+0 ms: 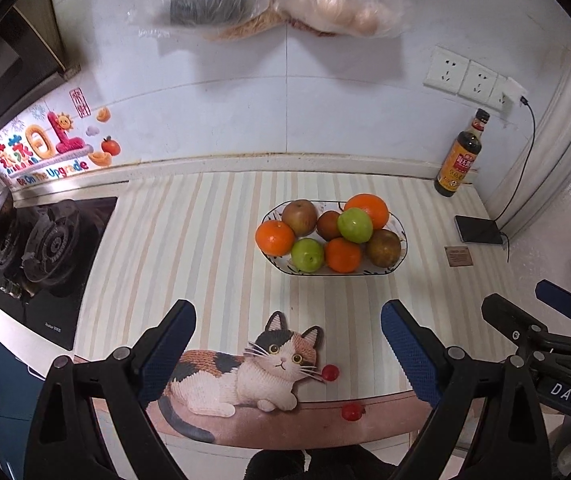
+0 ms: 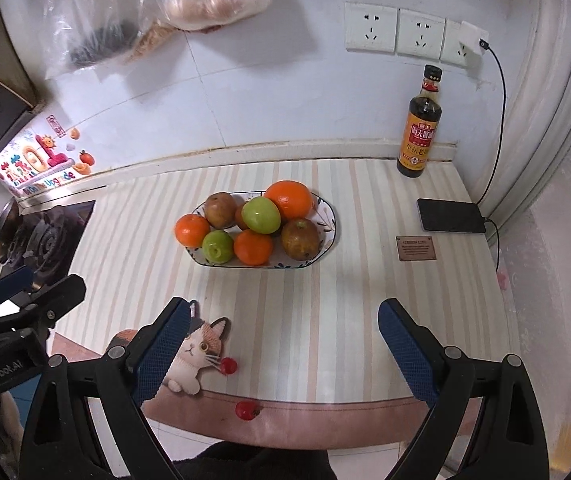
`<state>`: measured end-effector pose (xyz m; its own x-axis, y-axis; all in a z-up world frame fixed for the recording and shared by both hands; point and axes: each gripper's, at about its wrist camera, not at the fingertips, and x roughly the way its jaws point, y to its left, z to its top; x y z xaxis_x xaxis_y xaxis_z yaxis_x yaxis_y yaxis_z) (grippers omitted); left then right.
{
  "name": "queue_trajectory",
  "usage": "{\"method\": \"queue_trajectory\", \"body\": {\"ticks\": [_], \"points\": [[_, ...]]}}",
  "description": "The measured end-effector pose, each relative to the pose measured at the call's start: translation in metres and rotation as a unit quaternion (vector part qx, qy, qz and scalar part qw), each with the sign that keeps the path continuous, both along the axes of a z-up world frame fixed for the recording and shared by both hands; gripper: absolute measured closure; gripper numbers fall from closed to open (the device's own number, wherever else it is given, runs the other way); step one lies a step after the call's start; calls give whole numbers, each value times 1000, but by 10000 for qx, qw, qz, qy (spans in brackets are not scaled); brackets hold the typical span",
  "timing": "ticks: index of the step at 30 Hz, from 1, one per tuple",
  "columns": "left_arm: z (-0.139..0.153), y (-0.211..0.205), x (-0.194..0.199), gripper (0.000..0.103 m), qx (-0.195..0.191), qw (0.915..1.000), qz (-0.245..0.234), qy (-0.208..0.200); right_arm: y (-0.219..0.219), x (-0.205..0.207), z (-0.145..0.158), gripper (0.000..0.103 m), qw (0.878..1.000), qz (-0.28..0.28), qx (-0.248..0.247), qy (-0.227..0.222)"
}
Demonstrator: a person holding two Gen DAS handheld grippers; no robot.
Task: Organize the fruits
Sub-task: 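Lift both open tools back from the plate, then grasp a red cherry tomato with the right tool while the left tool reaches the other tomato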
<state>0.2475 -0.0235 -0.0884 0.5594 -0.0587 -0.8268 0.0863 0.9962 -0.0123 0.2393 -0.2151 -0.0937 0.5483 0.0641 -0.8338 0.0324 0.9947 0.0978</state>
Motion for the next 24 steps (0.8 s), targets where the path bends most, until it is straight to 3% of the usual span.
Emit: {"method": "queue_trajectory", "body": {"ticks": [16, 19, 21, 24], "points": [[3, 7, -18, 8, -57, 9998, 198, -29, -1, -23, 8, 6, 9998, -46, 159, -103], [-6, 12, -14, 8, -80, 9995, 283, 81, -2, -20, 5, 2, 9997, -59, 215, -70], [-16, 15, -10, 2, -81, 9992, 321, 228, -2, -15, -1, 2, 9997, -34, 258, -12], [-38, 20, -6, 2, 2, 9980, 439, 450, 0, -6, -24, 2, 9987, 75, 414, 285]]}}
